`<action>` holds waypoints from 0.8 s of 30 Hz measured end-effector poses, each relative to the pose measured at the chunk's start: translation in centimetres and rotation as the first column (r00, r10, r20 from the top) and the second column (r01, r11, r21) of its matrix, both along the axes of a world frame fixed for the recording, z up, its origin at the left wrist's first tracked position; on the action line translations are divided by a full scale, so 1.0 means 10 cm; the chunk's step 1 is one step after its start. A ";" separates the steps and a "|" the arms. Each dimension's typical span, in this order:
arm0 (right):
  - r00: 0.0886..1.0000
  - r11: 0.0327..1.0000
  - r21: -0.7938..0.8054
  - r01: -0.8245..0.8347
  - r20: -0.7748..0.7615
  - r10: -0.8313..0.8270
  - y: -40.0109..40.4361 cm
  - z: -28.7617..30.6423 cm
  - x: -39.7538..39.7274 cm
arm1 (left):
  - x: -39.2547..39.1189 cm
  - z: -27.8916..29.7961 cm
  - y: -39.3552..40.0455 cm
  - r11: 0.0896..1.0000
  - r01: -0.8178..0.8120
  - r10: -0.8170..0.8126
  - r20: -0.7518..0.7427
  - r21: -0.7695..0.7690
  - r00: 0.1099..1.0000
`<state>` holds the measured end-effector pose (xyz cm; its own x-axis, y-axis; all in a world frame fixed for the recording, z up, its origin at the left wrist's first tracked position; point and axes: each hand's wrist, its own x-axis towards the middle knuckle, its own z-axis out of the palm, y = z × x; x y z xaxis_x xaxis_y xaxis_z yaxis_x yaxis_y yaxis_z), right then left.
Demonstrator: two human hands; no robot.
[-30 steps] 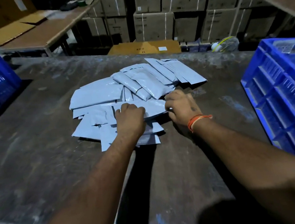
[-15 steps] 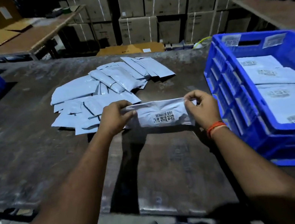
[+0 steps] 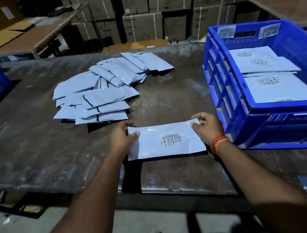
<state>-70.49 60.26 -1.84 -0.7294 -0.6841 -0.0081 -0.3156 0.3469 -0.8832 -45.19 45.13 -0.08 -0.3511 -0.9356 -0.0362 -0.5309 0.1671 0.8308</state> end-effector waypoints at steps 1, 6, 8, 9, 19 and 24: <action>1.000 0.999 0.040 -0.008 -0.023 0.009 0.02 0.01 0.00 | -0.01 0.03 -0.02 1.000 -0.004 0.004 -0.017 0.008 1.000; 0.964 0.935 0.295 -0.199 -0.115 0.241 -0.02 0.14 0.08 | -0.12 0.34 -0.23 0.982 0.160 -0.150 0.102 -0.102 0.983; 0.940 0.941 0.209 -0.267 -0.160 0.302 -0.13 0.28 0.19 | -0.22 0.51 -0.29 0.935 0.310 -0.281 0.171 -0.172 0.944; 0.923 0.930 0.165 -0.329 -0.149 0.353 -0.19 0.36 0.24 | -0.27 0.59 -0.31 0.909 0.369 -0.335 0.187 -0.195 0.924; 0.955 0.974 0.114 -0.198 0.246 0.166 -0.35 0.05 0.49 | -0.37 0.44 -0.46 0.956 0.124 -0.092 0.128 -0.265 0.987; 0.705 0.960 0.014 0.280 0.675 -0.215 -0.40 -0.02 0.69 | -0.32 0.20 -0.41 0.990 0.140 -0.133 0.264 -0.010 0.955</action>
<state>-63.61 56.26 -2.08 -0.7008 -0.5009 -0.5080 0.4498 0.2425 -0.8596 -48.39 41.06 1.96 -0.4572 -0.8815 -0.1180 -0.6995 0.2745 0.6598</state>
